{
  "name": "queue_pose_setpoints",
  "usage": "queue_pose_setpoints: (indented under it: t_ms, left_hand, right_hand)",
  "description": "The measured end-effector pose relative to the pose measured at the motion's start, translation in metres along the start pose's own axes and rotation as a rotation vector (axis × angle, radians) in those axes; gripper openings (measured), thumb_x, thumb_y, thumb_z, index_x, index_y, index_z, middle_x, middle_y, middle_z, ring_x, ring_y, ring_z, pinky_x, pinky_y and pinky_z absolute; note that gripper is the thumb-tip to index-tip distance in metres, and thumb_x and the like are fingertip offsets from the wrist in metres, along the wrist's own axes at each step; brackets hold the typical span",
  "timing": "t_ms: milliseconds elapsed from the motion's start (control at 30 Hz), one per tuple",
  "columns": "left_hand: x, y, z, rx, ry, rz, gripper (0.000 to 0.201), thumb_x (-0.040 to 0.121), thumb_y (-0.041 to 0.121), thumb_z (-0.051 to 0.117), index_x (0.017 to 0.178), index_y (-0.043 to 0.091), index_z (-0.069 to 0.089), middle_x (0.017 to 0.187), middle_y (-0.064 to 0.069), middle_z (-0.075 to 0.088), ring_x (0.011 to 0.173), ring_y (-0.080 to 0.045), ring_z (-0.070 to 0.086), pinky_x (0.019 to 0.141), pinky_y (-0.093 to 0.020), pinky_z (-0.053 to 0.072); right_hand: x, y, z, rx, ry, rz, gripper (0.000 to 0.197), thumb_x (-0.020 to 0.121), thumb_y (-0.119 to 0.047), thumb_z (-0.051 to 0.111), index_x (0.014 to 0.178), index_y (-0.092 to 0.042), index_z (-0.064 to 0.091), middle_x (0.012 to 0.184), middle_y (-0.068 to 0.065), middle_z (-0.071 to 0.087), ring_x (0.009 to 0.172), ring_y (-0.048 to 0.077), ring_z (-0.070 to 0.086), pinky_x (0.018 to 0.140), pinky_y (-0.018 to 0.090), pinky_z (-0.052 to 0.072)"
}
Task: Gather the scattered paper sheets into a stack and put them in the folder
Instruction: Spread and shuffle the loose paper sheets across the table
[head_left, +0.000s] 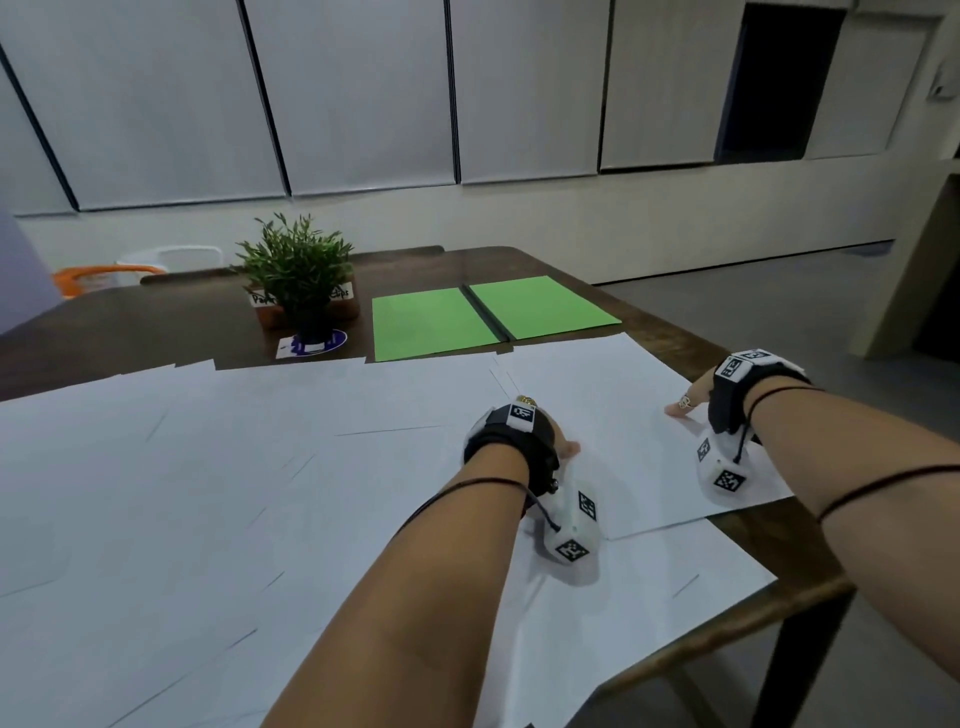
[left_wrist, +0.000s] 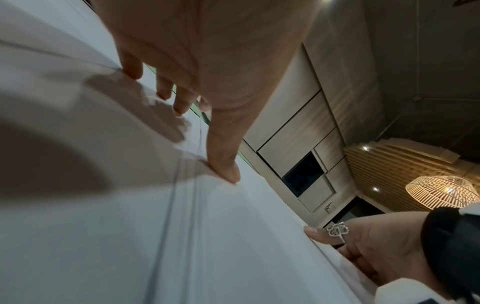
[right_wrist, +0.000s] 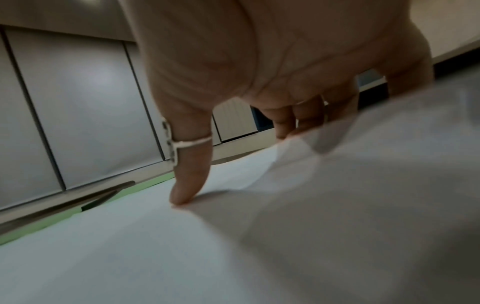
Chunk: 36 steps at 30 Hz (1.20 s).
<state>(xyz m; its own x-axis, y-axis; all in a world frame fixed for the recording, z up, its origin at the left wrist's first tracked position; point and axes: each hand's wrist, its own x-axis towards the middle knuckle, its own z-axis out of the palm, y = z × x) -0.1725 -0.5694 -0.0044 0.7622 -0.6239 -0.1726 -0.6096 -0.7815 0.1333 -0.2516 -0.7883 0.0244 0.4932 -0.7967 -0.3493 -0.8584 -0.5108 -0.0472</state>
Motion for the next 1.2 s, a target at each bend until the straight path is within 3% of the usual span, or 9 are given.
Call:
queue_pose_setpoints:
  t_ms: [133, 233, 400, 567, 667, 733, 967, 1067, 1200]
  left_hand:
    - [-0.003, -0.001, 0.0, 0.017, 0.005, 0.003, 0.071, 0.091, 0.055, 0.048, 0.138, 0.004, 0.035, 0.139, -0.015, 0.044, 0.124, -0.032, 0.046, 0.098, -0.037, 0.039]
    - [-0.005, 0.0, -0.001, 0.011, -0.005, -0.015, 0.073, 0.089, 0.055, 0.051, 0.139, 0.005, 0.034, 0.14, -0.014, 0.043, 0.126, -0.032, 0.045, 0.098, -0.038, 0.039]
    - [-0.007, -0.001, -0.001, 0.023, 0.002, 0.003, 0.07, 0.091, 0.055, 0.048, 0.136, 0.003, 0.037, 0.138, -0.015, 0.044, 0.124, -0.032, 0.046, 0.099, -0.038, 0.039]
    - [-0.003, -0.001, 0.001, -0.017, -0.016, -0.02, 0.073, 0.088, 0.056, 0.051, 0.138, 0.005, 0.033, 0.139, -0.014, 0.041, 0.125, -0.033, 0.045, 0.098, -0.039, 0.039]
    - [0.001, -0.001, 0.004, -0.029, -0.013, -0.026, 0.075, 0.088, 0.056, 0.051, 0.139, 0.005, 0.03, 0.14, -0.014, 0.04, 0.126, -0.033, 0.044, 0.098, -0.039, 0.039]
    - [0.004, -0.001, 0.005, -0.031, -0.001, -0.025, 0.075, 0.088, 0.056, 0.051, 0.139, 0.005, 0.029, 0.141, -0.014, 0.039, 0.126, -0.033, 0.044, 0.099, -0.039, 0.039]
    - [0.017, -0.005, 0.013, -0.089, -0.01, -0.063, 0.088, 0.084, 0.059, 0.055, 0.143, 0.005, 0.021, 0.145, -0.014, 0.037, 0.128, -0.034, 0.042, 0.1, -0.039, 0.038]
    - [0.023, -0.006, 0.017, -0.124, -0.024, -0.088, 0.096, 0.081, 0.062, 0.057, 0.145, 0.004, 0.016, 0.146, -0.015, 0.036, 0.129, -0.035, 0.041, 0.101, -0.04, 0.037]
    - [0.024, -0.007, 0.017, -0.135, -0.022, -0.089, 0.1, 0.081, 0.061, 0.058, 0.148, 0.003, 0.009, 0.149, -0.015, 0.032, 0.132, -0.035, 0.037, 0.104, -0.042, 0.035]
  right_hand:
    - [0.003, 0.006, -0.003, 0.044, 0.001, -0.006, 0.082, 0.067, -0.059, 0.074, 0.129, -0.01, 0.052, 0.121, 0.009, 0.06, 0.093, 0.023, 0.057, 0.086, 0.029, 0.046]
    - [-0.001, 0.007, -0.004, 0.05, 0.0, 0.006, 0.078, 0.073, -0.057, 0.07, 0.132, -0.009, 0.05, 0.129, 0.009, 0.057, 0.102, 0.023, 0.057, 0.088, 0.028, 0.043]
    - [-0.001, -0.003, -0.009, 0.018, 0.054, -0.016, 0.078, 0.064, -0.064, 0.073, 0.12, -0.012, 0.06, 0.097, 0.004, 0.061, 0.085, 0.02, 0.059, 0.081, 0.026, 0.046]
    - [-0.007, -0.01, -0.005, -0.038, 0.096, 0.011, 0.066, 0.074, -0.061, 0.067, 0.118, -0.014, 0.059, 0.114, 0.004, 0.062, 0.102, 0.019, 0.061, 0.094, 0.028, 0.047]
    - [-0.001, -0.009, -0.001, -0.04, 0.111, 0.01, 0.072, 0.057, -0.063, 0.077, 0.109, -0.014, 0.065, 0.091, 0.003, 0.066, 0.087, 0.019, 0.066, 0.09, 0.033, 0.052]
    - [0.006, -0.009, 0.0, -0.033, 0.144, 0.005, 0.078, 0.052, -0.069, 0.075, 0.107, -0.015, 0.062, 0.093, 0.004, 0.064, 0.087, 0.021, 0.065, 0.089, 0.034, 0.052]
    - [-0.006, -0.011, -0.004, 0.007, 0.112, 0.029, 0.072, 0.07, -0.067, 0.067, 0.117, -0.013, 0.059, 0.097, 0.004, 0.061, 0.09, 0.019, 0.06, 0.089, 0.028, 0.049]
    - [-0.008, -0.009, -0.006, 0.025, 0.113, 0.031, 0.069, 0.071, -0.064, 0.067, 0.116, -0.013, 0.058, 0.097, 0.005, 0.06, 0.097, 0.019, 0.062, 0.09, 0.029, 0.048]
    - [0.004, -0.005, -0.008, 0.113, 0.11, 0.037, 0.076, 0.063, -0.067, 0.071, 0.115, -0.012, 0.06, 0.082, 0.001, 0.062, 0.083, 0.019, 0.06, 0.079, 0.026, 0.045]
